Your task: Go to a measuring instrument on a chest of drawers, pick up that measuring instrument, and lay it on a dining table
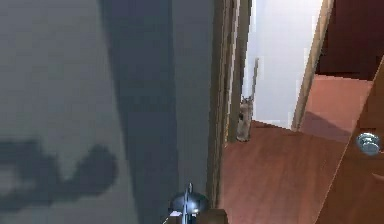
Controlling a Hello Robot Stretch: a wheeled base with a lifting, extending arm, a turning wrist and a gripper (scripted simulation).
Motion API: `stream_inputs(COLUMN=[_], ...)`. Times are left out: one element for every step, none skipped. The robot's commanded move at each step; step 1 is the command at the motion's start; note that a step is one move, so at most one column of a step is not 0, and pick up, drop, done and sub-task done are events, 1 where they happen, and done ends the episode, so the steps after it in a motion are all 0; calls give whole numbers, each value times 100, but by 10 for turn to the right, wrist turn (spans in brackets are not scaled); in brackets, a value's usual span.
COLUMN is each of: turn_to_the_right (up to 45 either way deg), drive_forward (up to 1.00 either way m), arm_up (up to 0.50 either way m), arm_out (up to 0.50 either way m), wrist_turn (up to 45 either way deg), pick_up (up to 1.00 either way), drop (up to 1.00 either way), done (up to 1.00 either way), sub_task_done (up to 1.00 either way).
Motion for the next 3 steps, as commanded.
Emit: stream_inputs(turn_to_the_right=[180, 0, 0], drive_forward=[0, 100, 25], arm_up=[0, 0, 0], arm_out=[0, 0, 0], wrist_turn=[0, 0, 0], pick_up=[0, 0, 0], drop=[0, 0, 0], done=[0, 0, 0], sub_task_done=[0, 0, 0])
